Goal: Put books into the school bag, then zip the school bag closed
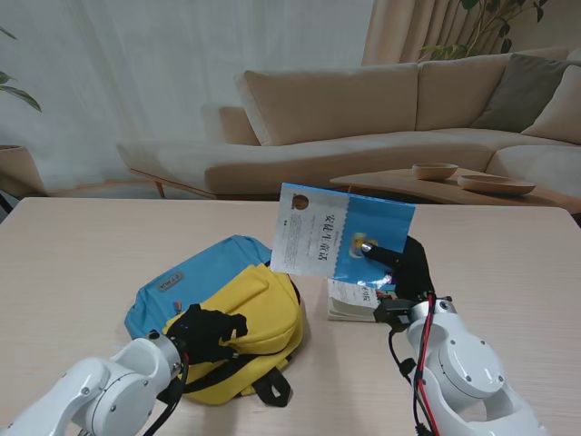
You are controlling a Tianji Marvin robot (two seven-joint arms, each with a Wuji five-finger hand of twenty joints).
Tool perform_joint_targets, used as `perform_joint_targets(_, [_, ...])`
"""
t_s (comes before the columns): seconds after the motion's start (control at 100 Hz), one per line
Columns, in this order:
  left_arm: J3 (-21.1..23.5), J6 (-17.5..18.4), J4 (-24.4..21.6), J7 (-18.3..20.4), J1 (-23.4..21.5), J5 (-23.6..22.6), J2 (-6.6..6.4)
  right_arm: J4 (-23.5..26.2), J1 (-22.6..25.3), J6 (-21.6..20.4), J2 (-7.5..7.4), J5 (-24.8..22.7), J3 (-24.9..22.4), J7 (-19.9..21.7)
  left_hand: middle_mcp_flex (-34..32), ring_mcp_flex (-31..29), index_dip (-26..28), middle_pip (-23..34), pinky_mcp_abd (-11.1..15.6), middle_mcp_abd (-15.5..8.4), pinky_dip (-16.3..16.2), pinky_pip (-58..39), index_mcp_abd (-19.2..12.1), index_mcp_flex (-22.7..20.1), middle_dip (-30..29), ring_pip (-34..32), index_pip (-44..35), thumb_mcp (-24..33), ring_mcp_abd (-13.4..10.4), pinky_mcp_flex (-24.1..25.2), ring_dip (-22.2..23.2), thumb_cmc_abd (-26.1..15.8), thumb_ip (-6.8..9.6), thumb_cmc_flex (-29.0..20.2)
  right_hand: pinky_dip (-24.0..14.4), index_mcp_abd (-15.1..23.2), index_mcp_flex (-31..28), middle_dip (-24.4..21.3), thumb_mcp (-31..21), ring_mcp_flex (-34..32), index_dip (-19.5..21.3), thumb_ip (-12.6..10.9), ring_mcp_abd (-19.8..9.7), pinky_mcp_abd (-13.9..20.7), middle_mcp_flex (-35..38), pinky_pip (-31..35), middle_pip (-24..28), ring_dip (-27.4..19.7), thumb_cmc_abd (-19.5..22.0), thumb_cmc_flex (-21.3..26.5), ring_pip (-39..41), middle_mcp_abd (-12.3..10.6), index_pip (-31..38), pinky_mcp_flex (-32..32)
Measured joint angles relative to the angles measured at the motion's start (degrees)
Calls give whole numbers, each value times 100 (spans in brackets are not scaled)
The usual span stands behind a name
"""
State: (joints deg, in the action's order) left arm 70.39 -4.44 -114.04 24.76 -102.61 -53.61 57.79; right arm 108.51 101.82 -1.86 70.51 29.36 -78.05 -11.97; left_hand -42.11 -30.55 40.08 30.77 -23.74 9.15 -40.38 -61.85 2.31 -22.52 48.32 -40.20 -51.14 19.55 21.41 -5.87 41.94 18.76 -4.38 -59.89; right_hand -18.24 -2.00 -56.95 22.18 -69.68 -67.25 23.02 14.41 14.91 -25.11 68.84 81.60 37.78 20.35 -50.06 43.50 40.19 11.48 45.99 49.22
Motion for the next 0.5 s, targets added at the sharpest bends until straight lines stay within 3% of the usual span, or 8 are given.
perform_joint_targets(0.1, [47, -9, 29, -158, 2, 350, 14, 0, 6, 21, 0, 21, -12, 6, -634, -549, 0, 274, -140, 33, -52, -570, -3, -416, 229, -642, -200, -378, 139, -448, 109, -188, 0, -486, 0, -4, 0, 0, 0, 0, 0, 0, 3, -11, 1, 0, 0, 1, 0, 0, 6, 1, 0, 0])
perform_joint_targets(0.2, [133, 61, 66, -572, -30, 405, 64, 0, 7, 39, 0, 3, -18, 18, -1001, -1074, 0, 692, -358, 154, -81, -904, -3, -696, 73, -1013, -239, -378, 217, -911, 128, -177, 0, -538, 1, -7, -2, 0, 0, 0, 0, 0, 4, -40, 23, 7, 0, 1, -3, 0, 46, 3, 0, 0])
perform_joint_targets(0.3, [274, 238, 96, -1045, -104, 405, 137, 1, 14, 120, 0, -66, -61, 44, -1273, -1359, 0, 975, -489, 155, -191, -1055, -3, -763, -116, -1279, -239, -289, 226, -1209, 128, -85, 0, -544, 1, -22, -3, 0, 0, -70, 0, 0, 7, -51, 56, 33, 0, 1, -12, 0, 48, 6, 0, 72])
perform_joint_targets(0.5, [582, 336, 27, -1425, -252, 466, 245, 224, 163, 702, -11, -48, -323, 267, -1285, -1554, 9, 1122, -560, 155, -269, -1135, -3, -824, -127, -1430, -242, -228, 230, -1402, 128, -31, -10, -542, 14, -210, -6, 0, -108, -145, 1, 2, 124, -122, 108, 205, 8, 1, -72, 0, 245, 130, 0, 365])
